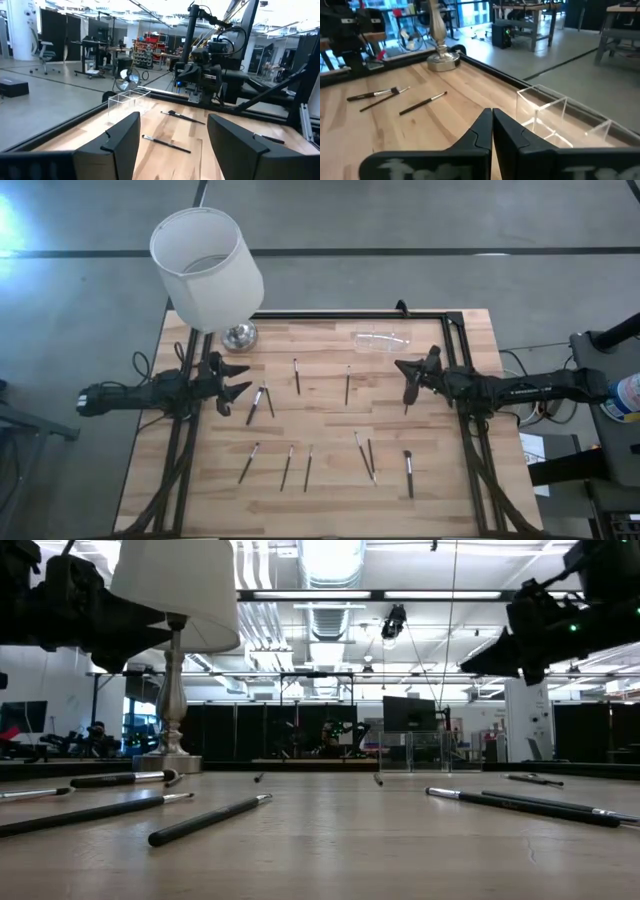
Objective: Put items in baskets/containers
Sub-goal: Put the eyeshadow brush into the transparent organizer
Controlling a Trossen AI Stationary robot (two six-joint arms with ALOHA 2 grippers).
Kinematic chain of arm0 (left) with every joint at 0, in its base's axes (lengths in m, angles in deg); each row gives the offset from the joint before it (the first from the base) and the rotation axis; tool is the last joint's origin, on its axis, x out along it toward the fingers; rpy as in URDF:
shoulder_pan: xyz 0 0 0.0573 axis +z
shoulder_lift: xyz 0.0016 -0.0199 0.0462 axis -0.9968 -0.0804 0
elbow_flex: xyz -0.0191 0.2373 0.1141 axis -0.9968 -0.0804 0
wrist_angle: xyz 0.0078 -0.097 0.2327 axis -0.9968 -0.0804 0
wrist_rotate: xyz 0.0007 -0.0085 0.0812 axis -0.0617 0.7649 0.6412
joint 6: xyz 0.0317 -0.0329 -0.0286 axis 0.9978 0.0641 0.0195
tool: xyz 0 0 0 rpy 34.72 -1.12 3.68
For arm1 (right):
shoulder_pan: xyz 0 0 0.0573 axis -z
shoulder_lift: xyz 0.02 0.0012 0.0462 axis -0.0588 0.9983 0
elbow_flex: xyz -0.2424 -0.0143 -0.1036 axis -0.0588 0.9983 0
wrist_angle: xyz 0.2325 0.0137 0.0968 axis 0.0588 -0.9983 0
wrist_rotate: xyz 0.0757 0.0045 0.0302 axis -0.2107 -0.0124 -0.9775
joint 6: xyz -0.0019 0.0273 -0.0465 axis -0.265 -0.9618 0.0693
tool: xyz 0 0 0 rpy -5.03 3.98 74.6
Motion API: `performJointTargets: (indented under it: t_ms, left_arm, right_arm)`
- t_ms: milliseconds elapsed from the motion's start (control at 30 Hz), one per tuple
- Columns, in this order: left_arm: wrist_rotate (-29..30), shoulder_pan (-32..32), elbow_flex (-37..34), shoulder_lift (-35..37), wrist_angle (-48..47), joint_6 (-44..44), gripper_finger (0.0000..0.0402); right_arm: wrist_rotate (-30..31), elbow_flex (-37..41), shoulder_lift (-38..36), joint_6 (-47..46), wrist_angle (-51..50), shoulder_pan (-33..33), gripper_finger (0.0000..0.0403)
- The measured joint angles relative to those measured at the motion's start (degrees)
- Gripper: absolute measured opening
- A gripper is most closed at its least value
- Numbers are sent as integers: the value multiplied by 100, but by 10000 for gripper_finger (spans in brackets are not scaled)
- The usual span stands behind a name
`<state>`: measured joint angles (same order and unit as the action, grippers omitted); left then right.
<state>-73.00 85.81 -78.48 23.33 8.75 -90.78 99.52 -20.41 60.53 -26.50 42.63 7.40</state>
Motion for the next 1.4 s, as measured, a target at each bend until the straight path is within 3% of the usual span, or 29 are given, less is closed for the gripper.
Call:
performJointTargets:
  t_ms: [100, 267, 433, 533, 700, 933, 1067, 1400]
  left_arm:
    - [272, 1, 0, 0, 44, -73, 224]
    - [1060, 2, 0, -65, -126, -186, 194]
    - [1086, 2, 0, -176, -124, -112, 98]
    - [855, 2, 0, -233, -120, 163, 22]
    - [159, 0, 0, -317, 31, 447, 20]
    - [129, 0, 0, -414, 46, 614, 10]
    - [123, 0, 0, -423, 46, 615, 1]
    - [121, 0, 0, -424, 22, 558, 1]
  right_arm:
    - [-2, -384, 262, -81, -360, -2, 8]
    - [-4, -1275, 746, -1080, -2404, -2, 8]
    - [15, -1823, 1518, -2772, -4353, -2, 8]
    - [183, -1844, 2004, -3765, -4889, 4, 8]
    - [267, -1769, 2696, -4665, -4877, 292, 20]
    - [47, -1955, 3238, -4811, -4893, 1088, 79]
    - [-472, -2030, 3462, -4628, -4814, 1553, 101]
    - [-890, -2059, 3807, -4383, -4493, 1781, 72]
